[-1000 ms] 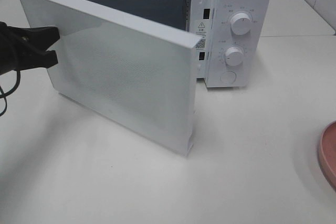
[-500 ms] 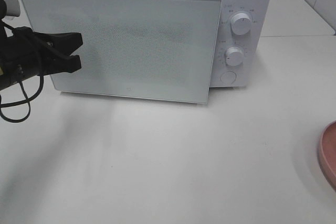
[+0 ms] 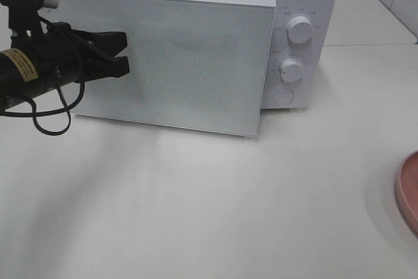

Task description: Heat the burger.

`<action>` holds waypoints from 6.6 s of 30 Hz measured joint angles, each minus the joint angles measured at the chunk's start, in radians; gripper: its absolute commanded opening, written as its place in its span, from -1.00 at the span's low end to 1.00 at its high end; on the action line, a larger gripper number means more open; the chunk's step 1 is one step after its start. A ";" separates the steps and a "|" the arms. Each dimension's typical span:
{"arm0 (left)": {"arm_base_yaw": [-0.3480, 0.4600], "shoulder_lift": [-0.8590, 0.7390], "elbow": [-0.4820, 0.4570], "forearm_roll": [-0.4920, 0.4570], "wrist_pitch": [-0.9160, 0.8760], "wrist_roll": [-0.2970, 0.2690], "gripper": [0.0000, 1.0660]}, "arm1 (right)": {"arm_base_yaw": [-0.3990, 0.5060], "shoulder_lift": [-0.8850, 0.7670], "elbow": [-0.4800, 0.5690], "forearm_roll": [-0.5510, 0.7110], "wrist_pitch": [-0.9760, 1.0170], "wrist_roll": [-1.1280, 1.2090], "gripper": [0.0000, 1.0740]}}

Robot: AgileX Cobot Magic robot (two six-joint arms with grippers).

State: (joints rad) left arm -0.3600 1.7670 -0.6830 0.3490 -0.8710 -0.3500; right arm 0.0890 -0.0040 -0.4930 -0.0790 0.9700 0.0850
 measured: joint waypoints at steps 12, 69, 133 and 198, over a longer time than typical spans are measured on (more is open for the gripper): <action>-0.131 0.083 -0.116 -0.101 0.057 0.023 -1.00 | 0.000 0.000 0.000 0.000 0.000 0.000 0.41; -0.410 0.216 -0.542 -0.583 0.559 0.362 0.26 | 0.000 0.000 0.000 0.000 0.000 0.000 0.41; 0.396 -0.585 -0.107 -0.500 2.003 0.411 0.88 | 0.000 0.000 0.000 0.000 0.000 0.000 0.41; 0.414 -1.772 0.161 -0.397 1.948 0.411 0.88 | 0.000 0.000 0.000 0.000 0.000 0.000 0.41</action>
State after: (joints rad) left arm 0.0540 -0.0050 -0.5220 -0.0480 1.0770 0.0610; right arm 0.0890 -0.0040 -0.4930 -0.0790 0.9700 0.0850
